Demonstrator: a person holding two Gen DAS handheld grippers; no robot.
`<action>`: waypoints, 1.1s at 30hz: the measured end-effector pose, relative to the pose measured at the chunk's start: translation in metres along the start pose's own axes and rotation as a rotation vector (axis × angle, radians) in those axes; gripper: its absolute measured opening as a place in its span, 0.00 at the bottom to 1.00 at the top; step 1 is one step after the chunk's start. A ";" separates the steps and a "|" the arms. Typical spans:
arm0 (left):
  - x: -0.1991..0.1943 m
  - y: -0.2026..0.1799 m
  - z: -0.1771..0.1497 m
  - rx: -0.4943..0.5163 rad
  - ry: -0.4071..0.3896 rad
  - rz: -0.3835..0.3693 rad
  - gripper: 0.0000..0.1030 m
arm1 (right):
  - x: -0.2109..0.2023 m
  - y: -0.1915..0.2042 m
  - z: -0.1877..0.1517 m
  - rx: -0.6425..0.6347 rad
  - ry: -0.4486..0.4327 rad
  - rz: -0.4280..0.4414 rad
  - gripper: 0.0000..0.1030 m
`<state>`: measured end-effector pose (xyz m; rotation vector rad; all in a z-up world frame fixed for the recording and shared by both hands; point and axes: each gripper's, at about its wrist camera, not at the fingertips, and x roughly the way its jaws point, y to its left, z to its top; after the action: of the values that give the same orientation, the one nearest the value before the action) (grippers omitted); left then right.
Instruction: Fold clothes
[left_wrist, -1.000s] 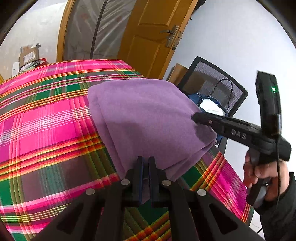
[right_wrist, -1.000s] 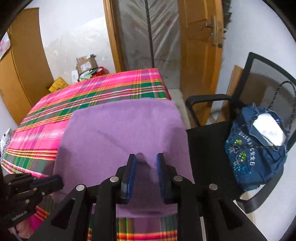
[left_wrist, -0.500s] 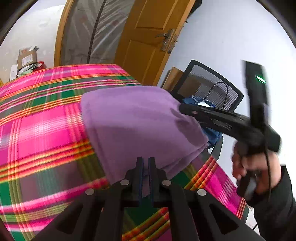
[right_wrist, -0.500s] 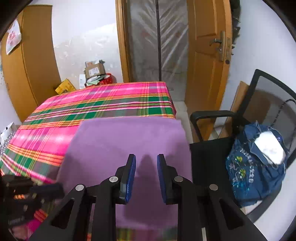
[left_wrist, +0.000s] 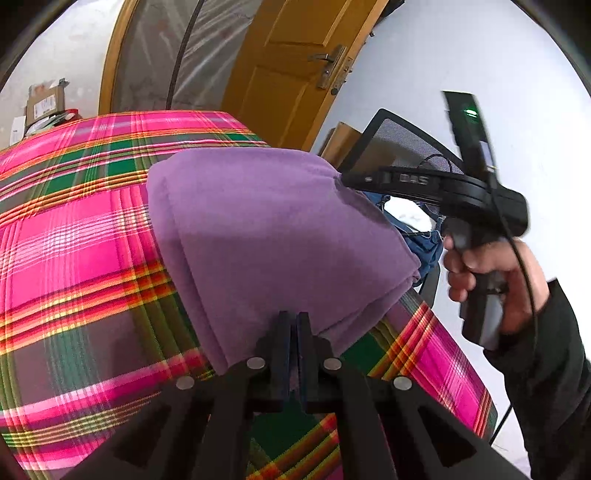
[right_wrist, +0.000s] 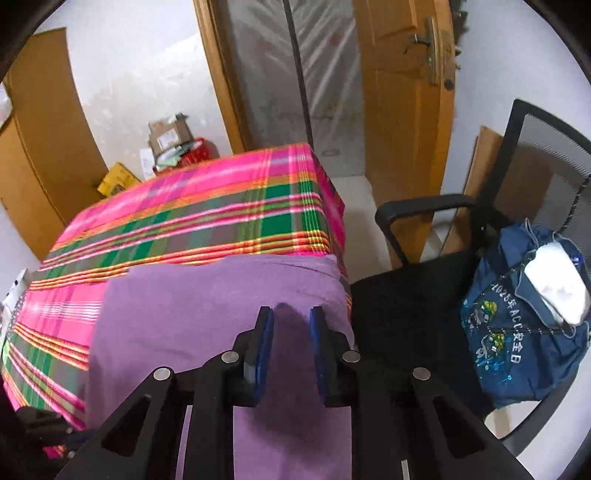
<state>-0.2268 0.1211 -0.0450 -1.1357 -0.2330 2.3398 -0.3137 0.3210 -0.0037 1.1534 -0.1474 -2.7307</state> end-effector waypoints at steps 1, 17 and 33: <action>-0.002 0.000 -0.001 -0.002 0.001 0.001 0.04 | -0.005 -0.001 -0.005 0.008 -0.005 0.008 0.21; -0.008 0.007 -0.014 0.017 0.020 0.021 0.04 | -0.035 0.001 -0.066 -0.019 0.005 -0.033 0.22; -0.046 -0.001 -0.021 -0.002 -0.021 0.105 0.04 | -0.065 0.042 -0.085 -0.057 -0.038 0.015 0.23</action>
<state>-0.1871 0.0967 -0.0264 -1.1505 -0.1879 2.4450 -0.2028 0.2907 -0.0103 1.0809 -0.0823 -2.7262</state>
